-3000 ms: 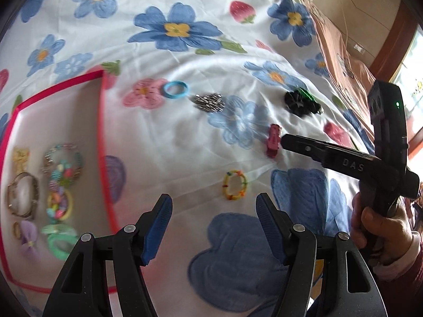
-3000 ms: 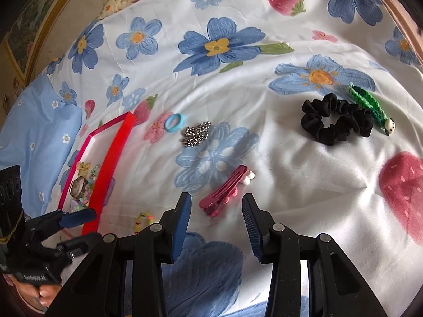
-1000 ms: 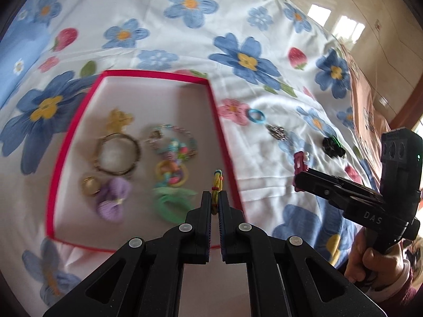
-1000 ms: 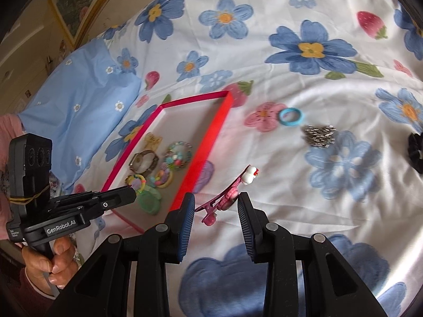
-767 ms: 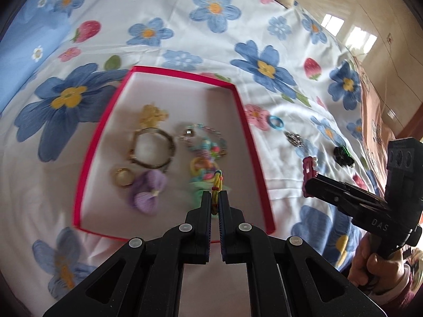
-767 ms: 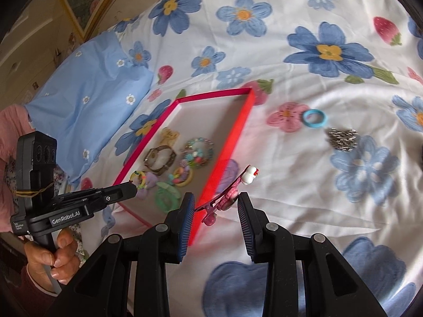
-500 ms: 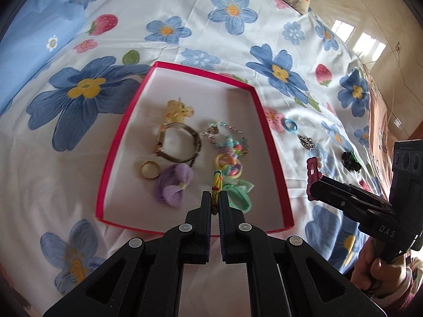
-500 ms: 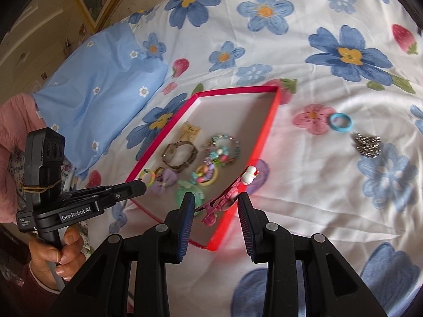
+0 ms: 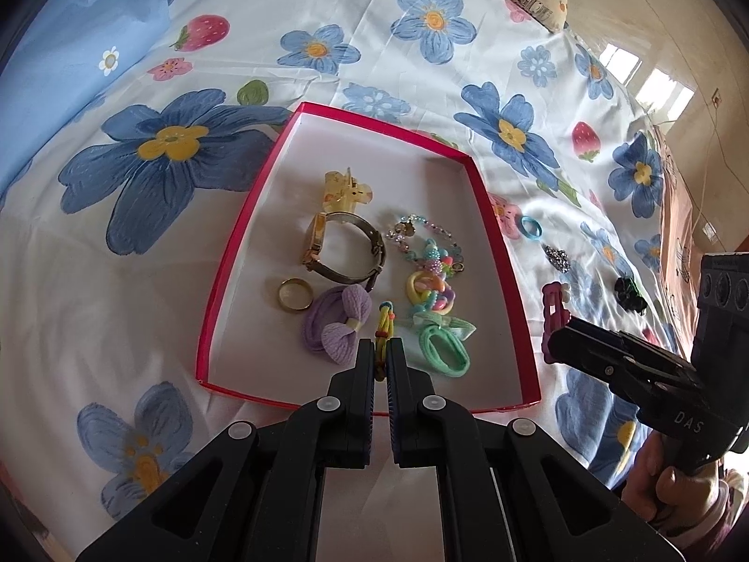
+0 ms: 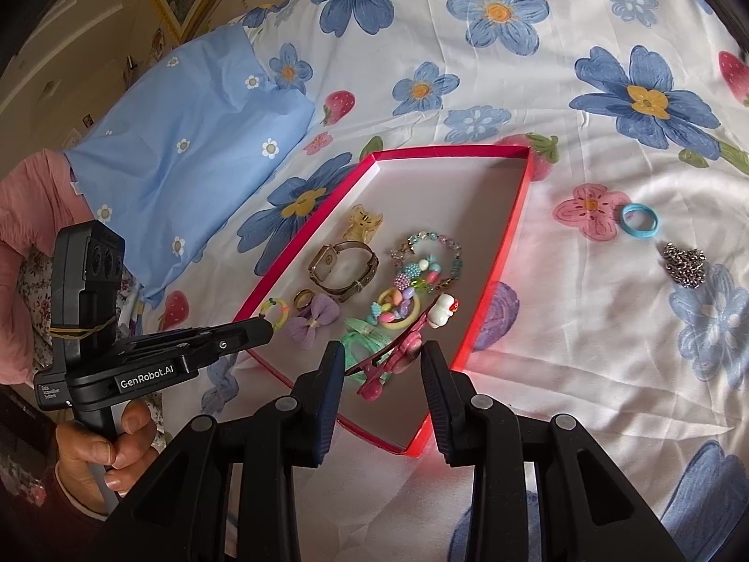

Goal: Organize jewelry
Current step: 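Lower beaded ring into box with left tool while right tool releases pink clip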

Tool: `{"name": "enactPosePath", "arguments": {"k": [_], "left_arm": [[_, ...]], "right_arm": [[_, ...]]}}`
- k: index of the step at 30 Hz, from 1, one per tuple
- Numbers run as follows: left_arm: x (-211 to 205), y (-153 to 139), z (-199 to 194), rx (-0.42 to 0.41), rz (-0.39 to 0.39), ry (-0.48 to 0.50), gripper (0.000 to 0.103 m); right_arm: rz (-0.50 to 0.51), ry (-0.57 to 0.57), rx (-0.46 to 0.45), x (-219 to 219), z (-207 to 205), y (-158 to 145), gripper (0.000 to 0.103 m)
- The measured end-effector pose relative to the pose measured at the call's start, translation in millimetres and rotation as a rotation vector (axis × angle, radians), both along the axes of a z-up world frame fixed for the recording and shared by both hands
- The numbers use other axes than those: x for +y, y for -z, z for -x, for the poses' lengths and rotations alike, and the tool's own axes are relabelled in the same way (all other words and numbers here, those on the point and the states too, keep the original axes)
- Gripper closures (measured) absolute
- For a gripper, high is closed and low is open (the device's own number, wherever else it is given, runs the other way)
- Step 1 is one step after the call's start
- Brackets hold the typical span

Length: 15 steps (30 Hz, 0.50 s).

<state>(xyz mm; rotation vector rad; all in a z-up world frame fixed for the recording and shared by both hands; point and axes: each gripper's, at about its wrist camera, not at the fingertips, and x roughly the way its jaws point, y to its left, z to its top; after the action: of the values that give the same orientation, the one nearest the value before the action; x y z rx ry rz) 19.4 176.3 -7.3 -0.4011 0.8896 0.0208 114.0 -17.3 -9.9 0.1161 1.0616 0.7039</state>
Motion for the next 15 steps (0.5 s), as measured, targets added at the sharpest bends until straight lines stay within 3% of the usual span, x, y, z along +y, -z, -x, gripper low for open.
{"name": "enactPosePath", "arguments": {"k": [15], "left_arm": [[12, 12, -9, 0.019, 0.038, -0.019, 0.099]], "right_arm": [[0.025, -0.044, 0.036, 23, -4, 18, 0.069]]}}
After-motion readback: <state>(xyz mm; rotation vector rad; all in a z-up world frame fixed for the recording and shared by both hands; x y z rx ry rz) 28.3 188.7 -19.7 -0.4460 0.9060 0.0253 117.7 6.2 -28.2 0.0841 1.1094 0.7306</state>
